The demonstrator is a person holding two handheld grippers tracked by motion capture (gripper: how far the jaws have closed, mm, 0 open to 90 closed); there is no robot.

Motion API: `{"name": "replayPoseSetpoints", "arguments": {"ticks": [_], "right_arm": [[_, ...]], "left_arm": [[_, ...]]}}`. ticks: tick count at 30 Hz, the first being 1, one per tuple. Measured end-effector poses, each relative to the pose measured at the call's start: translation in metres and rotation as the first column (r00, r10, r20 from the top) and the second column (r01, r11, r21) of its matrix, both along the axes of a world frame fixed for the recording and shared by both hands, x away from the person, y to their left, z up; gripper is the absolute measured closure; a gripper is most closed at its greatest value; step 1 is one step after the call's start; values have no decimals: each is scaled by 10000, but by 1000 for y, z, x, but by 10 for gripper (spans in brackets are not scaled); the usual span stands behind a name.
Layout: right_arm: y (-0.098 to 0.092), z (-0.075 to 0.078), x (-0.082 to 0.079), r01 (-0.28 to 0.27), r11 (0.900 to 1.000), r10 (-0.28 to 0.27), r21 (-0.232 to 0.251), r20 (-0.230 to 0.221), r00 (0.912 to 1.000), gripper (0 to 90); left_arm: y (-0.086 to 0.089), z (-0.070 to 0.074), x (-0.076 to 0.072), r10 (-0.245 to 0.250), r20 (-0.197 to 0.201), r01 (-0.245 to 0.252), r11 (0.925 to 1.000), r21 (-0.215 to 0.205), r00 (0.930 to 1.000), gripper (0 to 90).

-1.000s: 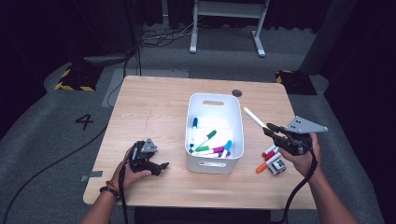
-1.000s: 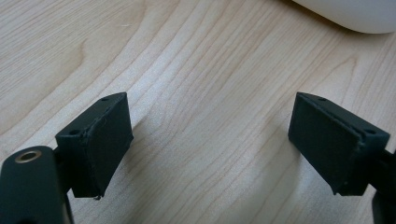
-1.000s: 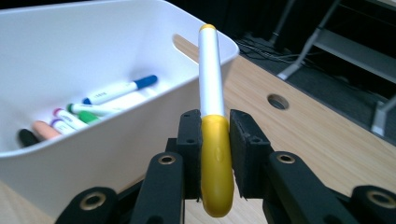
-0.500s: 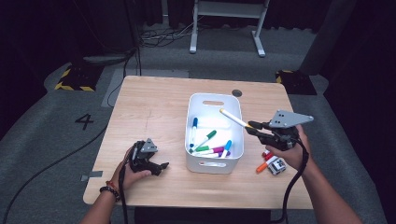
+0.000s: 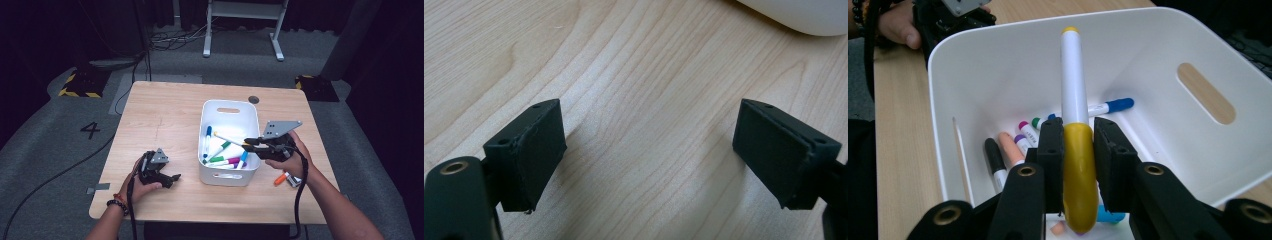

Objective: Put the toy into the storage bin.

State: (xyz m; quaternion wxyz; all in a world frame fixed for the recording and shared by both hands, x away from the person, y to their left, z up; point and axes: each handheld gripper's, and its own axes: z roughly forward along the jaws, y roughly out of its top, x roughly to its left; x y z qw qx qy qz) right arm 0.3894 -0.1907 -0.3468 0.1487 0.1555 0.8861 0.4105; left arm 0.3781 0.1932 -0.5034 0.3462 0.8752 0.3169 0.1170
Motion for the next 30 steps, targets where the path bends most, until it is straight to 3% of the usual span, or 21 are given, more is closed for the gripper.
{"name": "replayPoseSetpoints", "arguments": {"ticks": [5, 7, 17, 20, 30], "right_arm": [[6, -7, 4, -548, 9982, 533, -225, -646, 9965, 752], [7, -8, 4, -766, 9964, 739, -365, -708, 9948, 752], [14, -17, 10, -1906, 9783, 1756, -815, -1633, 9708, 752], [15, -16, 12, -1918, 9745, 1686, -1164, -1841, 9683, 752], [23, -18, 12, -2315, 9376, 1702, -2594, -2381, 9562, 751]], "left_arm": [[0, 0, 0, -1, 7, 1, 10000, 7, 10000, 138], [0, 0, 0, -16, 17, 16, 10000, 19, 10000, 138], [0, 0, 0, -2, 4, 2, 10000, 7, 10000, 138], [0, 0, 0, 4, 19, -4, 10000, 12, 10000, 138], [0, 0, 0, -34, 1, 34, 10000, 8, 10000, 138]]}}
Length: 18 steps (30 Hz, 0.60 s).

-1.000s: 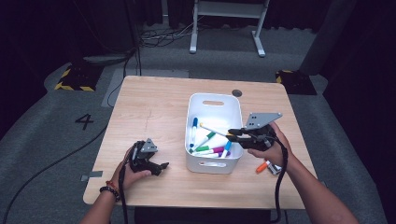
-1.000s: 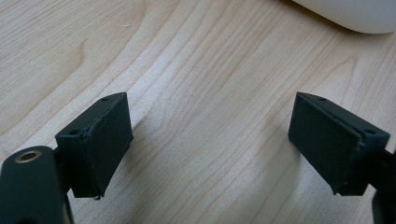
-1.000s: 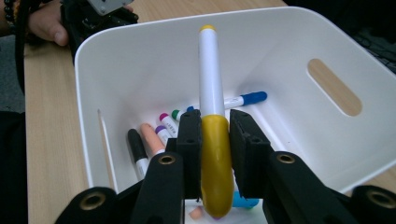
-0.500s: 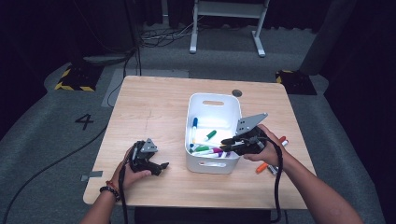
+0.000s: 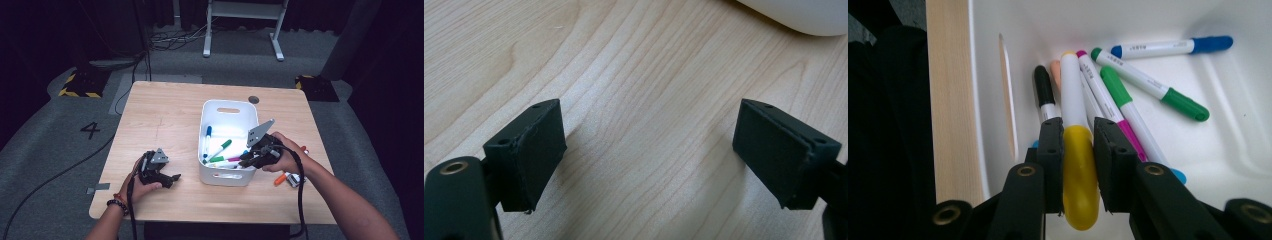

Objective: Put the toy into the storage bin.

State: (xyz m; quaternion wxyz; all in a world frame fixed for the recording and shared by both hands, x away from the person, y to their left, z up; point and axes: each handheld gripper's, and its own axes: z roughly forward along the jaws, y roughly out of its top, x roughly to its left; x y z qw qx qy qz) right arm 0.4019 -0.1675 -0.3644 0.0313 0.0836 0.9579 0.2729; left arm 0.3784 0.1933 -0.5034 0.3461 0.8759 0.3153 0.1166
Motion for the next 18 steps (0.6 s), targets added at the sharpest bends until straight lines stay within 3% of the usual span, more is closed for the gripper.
{"name": "replayPoseSetpoints", "arguments": {"ticks": [4, 10, 18], "right_arm": [[1, -1, 0, -36, 9995, 30, -316, -164, 9999, 750], [-1, -2, 0, -56, 9984, 57, -562, 28, 10000, 749], [-5, 5, -3, -7, 9992, 13, -402, 169, 9999, 689]], "left_arm": [[0, 0, 0, 38, 11, -38, 10000, 0, 10000, 138], [0, 0, 0, 37, 9, -37, 10000, 1, 10000, 138], [0, 0, 0, 39, 7, -39, 10000, -1, 10000, 138]]}}
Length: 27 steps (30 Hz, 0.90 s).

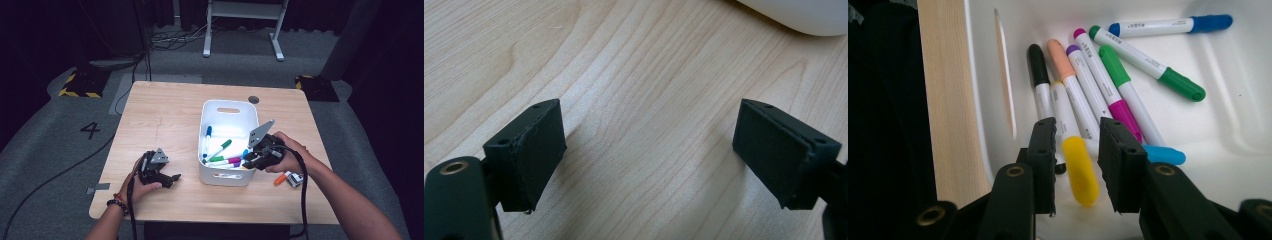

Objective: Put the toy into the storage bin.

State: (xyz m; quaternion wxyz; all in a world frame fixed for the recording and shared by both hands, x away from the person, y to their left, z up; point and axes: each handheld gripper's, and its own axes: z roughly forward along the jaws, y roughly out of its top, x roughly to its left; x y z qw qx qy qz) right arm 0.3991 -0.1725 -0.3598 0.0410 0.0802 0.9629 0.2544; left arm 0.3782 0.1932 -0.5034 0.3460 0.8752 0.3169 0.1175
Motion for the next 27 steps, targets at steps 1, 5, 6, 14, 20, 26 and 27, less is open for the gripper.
{"name": "replayPoseSetpoints", "arguments": {"ticks": [1, 5, 6, 14, 20, 26, 27], "right_arm": [[-2, 2, -2, 83, 10000, -83, 35, 53, 10000, 685], [-13, 9, -5, 382, 9969, -410, 689, 399, 9984, 641], [-17, 11, -7, 427, 9957, -471, 824, 527, 9975, 639], [-58, 23, -20, 1193, 9697, -1494, 2132, 1310, 9801, 537], [-94, 16, -21, 2384, 9319, -2822, 2734, 1335, 9500, 508], [-126, -6, -16, 3609, 8963, -4076, 2576, 1584, 8993, 508], [-132, -11, -15, 3730, 8932, -4205, 2511, 1723, 8908, 511]], "left_arm": [[0, 0, 0, -2, 1, 2, 10000, 1, 10000, 138], [0, 0, 0, -1, 3, 1, 10000, 3, 10000, 138], [0, 0, 0, -3, 1, 3, 10000, 2, 10000, 138], [0, 0, 0, 0, 1, 0, 10000, 2, 10000, 138], [0, 0, 0, -1, 1, 1, 10000, 3, 10000, 138], [0, 0, 0, 4, 2, -4, 10000, 2, 10000, 138], [0, 0, 0, -8, -5, 8, 10000, -3, 10000, 138]]}}
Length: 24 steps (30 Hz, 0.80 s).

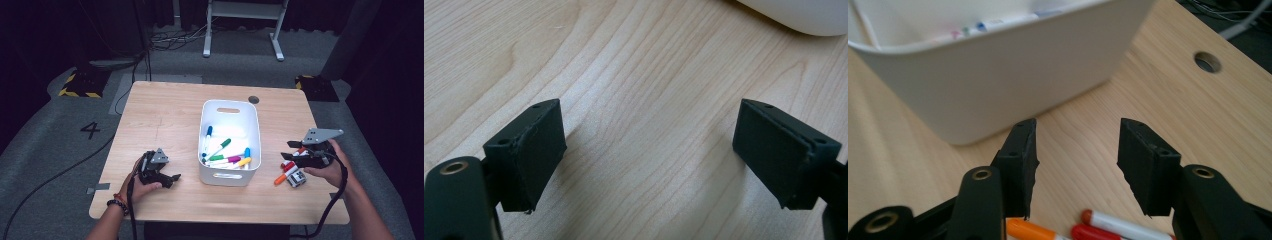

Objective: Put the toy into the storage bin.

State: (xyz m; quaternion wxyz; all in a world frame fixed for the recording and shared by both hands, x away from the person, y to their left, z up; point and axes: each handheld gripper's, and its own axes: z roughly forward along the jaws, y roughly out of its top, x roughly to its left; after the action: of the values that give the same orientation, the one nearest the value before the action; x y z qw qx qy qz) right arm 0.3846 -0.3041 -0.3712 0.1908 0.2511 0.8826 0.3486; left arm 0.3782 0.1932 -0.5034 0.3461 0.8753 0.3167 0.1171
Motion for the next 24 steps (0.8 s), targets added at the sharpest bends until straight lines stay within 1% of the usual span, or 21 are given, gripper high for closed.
{"name": "replayPoseSetpoints", "arguments": {"ticks": [1, 2, 3, 4, 6, 7, 8, 9, 11, 12, 13, 14, 15, 16, 18, 19, 20, 21, 22, 23, 24], "right_arm": [[-5, -5, 1, 197, 9998, -197, -34, -69, 9998, 516], [-11, -11, 2, 397, 9992, -394, 105, -256, 9989, 519], [-15, -16, 3, 469, 9988, -466, 109, -258, 9986, 519], [-18, -20, 3, 602, 9980, -595, 177, -369, 9975, 520], [-23, -30, 3, 789, 9969, -788, 2, -482, 9957, 522], [-25, -35, 4, 911, 9956, -920, -207, -471, 9946, 522], [-27, -41, 7, 1148, 9927, -1166, -370, -505, 9919, 521], [-30, -44, 9, 1292, 9909, -1310, -365, -535, 9899, 521], [-38, -53, 17, 1753, 9841, -1769, -289, -695, 9818, 519], [-43, -57, 21, 2051, 9781, -2073, -368, -739, 9755, 516], [-48, -60, 25, 2305, 9727, -2321, -277, -870, 9688, 512], [-53, -63, 30, 2581, 9661, -2573, -59, -1041, 9607, 509], [-56, -66, 33, 2811, 9597, -2798, -18, -1044, 9544, 504], [-60, -68, 37, 3124, 9499, -3113, -60, -1037, 9446, 503], [-67, -75, 45, 3506, 9365, -3479, -1, -1233, 9294, 497], [-71, -79, 49, 3822, 9240, -3775, 80, -1390, 9155, 490], [-74, -81, 52, 4015, 9159, -3971, 8, -1459, 9061, 483], [-75, -84, 54, 4157, 9095, -4111, 12, -1462, 8998, 483], [-77, -86, 56, 4262, 9045, -4187, 156, -1574, 8944, 482], [-79, -88, 58, 4319, 9015, -4212, 284, -1720, 8905, 481], [-80, -89, 60, 4320, 9014, -4200, 303, -1825, 8890, 475]], "left_arm": [[0, 0, 0, 12, 2, -12, 10000, 0, 10000, 138], [0, 0, 0, -32, 0, 32, 10000, 7, 10000, 138], [0, 0, 0, 12, 7, -12, 10000, 9, 10000, 138], [0, 0, 0, -34, -3, 34, 10000, 8, 10000, 138], [0, 0, 0, 13, 6, -13, 10000, 4, 10000, 138], [0, 0, 0, -19, 6, 19, 10000, 12, 10000, 138], [0, 0, 0, 14, 7, -14, 10000, 5, 10000, 138], [0, 0, 0, -15, 7, 15, 10000, 9, 10000, 138], [0, 0, 0, -3, -3, 3, 10000, 0, 10000, 138], [0, 0, 0, -30, -3, 30, 10000, 5, 10000, 138], [0, 0, 0, 9, 10, -9, 10000, 9, 10000, 138], [0, 0, 0, 7, 8, -7, 10000, 5, 10000, 138], [0, 0, 0, 9, 6, -9, 10000, 4, 10000, 138], [0, 0, 0, 11, 6, -11, 10000, 3, 10000, 138], [0, 0, 0, 11, 5, -11, 10000, 2, 10000, 138], [0, 0, 0, 8, 7, -8, 10000, 7, 10000, 138], [0, 0, 0, 8, 6, -9, 10000, 7, 10000, 138], [0, 0, 0, 8, 6, -8, 10000, 5, 10000, 138], [0, 0, 0, -16, 5, 16, 10000, 10, 10000, 138], [0, 0, 0, -2, -1, 2, 10000, 4, 10000, 138], [0, 0, 0, 6, 9, -6, 10000, 8, 10000, 138]]}}
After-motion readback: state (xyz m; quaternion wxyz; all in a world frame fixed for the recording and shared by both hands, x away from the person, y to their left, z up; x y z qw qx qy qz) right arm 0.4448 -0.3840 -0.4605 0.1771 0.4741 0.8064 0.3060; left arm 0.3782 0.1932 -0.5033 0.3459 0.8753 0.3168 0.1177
